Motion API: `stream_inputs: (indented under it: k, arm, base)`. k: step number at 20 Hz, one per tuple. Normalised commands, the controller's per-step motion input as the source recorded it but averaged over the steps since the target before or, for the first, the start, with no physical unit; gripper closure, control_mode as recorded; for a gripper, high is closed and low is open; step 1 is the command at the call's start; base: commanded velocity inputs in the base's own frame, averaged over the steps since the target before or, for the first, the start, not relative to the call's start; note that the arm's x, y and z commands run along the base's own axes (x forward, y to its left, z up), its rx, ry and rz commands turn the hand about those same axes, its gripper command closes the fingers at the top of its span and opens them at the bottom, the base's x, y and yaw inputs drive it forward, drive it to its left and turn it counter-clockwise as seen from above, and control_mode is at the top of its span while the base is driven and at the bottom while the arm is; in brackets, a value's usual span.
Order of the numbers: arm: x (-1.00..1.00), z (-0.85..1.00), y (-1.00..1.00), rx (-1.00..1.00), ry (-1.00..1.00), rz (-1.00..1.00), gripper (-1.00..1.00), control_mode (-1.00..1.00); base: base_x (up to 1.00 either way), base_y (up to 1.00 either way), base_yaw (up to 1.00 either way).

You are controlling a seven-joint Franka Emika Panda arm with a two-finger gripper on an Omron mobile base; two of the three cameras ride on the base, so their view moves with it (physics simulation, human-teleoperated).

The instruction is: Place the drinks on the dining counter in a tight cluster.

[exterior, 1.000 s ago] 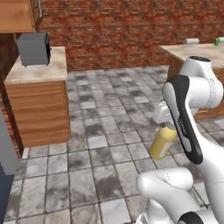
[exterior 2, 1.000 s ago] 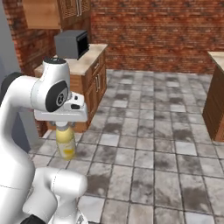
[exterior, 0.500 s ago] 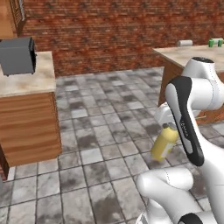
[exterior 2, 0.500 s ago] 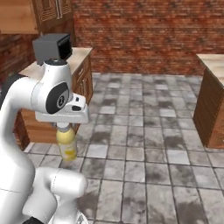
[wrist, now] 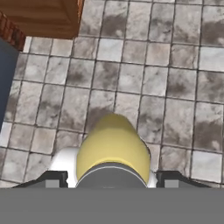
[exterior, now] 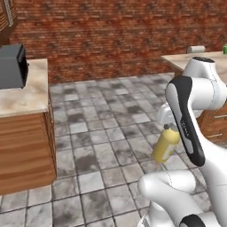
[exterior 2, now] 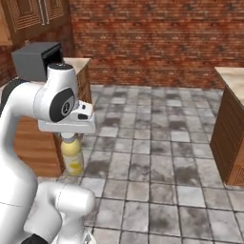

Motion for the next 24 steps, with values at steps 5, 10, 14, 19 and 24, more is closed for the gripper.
stream_inputs:
  k: [5, 10, 14, 19, 24]
  arm:
    - [0.0, 0.0, 0.0, 0.0, 0.0, 0.0, 1.0, 1.0]
    - [0.0, 0.0, 0.0, 0.0, 0.0, 0.0, 1.0, 1.0]
    - [0.0, 0.0, 0.0, 0.0, 0.0, 0.0, 1.0, 1.0]
    - [0.0, 0.0, 0.0, 0.0, 0.0, 0.0, 1.0, 1.0]
    - [0.0, 0.0, 0.0, 0.0, 0.0, 0.0, 1.0, 1.0]
  base:
    - [1.0, -0.33, -0.18]
    - [1.0, -0.05, -0.25]
    - [1.0, -0.08, -0.3]
    - [1.0, -0.21, -0.33]
    - [1.0, -0.3, -0.29]
